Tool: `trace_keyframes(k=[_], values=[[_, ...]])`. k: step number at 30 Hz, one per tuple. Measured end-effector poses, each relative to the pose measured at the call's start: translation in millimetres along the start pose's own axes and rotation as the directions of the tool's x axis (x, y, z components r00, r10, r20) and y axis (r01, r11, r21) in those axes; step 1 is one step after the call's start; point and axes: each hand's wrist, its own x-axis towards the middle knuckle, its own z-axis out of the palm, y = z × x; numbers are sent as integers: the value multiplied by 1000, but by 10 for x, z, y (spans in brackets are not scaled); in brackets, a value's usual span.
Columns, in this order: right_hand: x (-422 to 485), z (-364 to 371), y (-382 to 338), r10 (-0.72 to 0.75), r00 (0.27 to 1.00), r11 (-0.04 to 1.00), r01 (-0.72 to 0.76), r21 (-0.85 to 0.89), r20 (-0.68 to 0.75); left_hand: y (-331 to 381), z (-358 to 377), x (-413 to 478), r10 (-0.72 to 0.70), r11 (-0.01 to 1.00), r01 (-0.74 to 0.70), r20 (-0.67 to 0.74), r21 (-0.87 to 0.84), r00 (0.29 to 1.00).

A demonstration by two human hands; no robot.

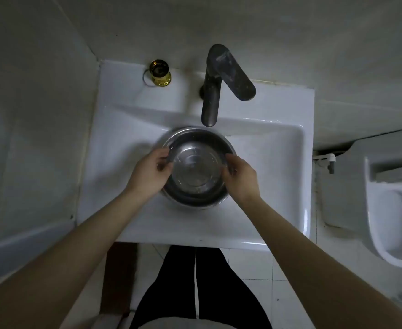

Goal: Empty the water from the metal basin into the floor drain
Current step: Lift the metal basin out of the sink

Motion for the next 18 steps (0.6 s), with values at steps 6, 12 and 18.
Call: trace_keyframes(k=[6, 12, 18], values=[[159, 64, 73, 31, 999, 987, -30, -156, 8, -129, -19, 118, -45, 982, 40, 25, 186, 999], [265, 192, 218, 114, 993, 973, -118, -200, -34, -268, 53, 208, -24, 949, 20, 10, 314, 1000], [385, 281, 335, 285, 954, 958, -286, -4, -94, -399, 160, 224, -104, 964, 117, -62, 240, 993]])
